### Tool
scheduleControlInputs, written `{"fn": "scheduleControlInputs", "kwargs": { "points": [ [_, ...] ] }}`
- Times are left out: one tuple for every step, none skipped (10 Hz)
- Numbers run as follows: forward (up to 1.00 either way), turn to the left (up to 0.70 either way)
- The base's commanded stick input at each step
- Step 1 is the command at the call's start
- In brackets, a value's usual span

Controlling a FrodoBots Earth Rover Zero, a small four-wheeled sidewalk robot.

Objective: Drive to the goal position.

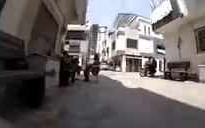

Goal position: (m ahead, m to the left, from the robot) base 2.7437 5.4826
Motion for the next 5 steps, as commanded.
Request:
{"fn": "scheduleControlInputs", "kwargs": {
  "points": [
    [0.70, 0.00],
    [0.70, 0.00],
    [0.70, 0.00],
    [0.70, -0.15],
    [0.70, -0.35]
  ]
}}
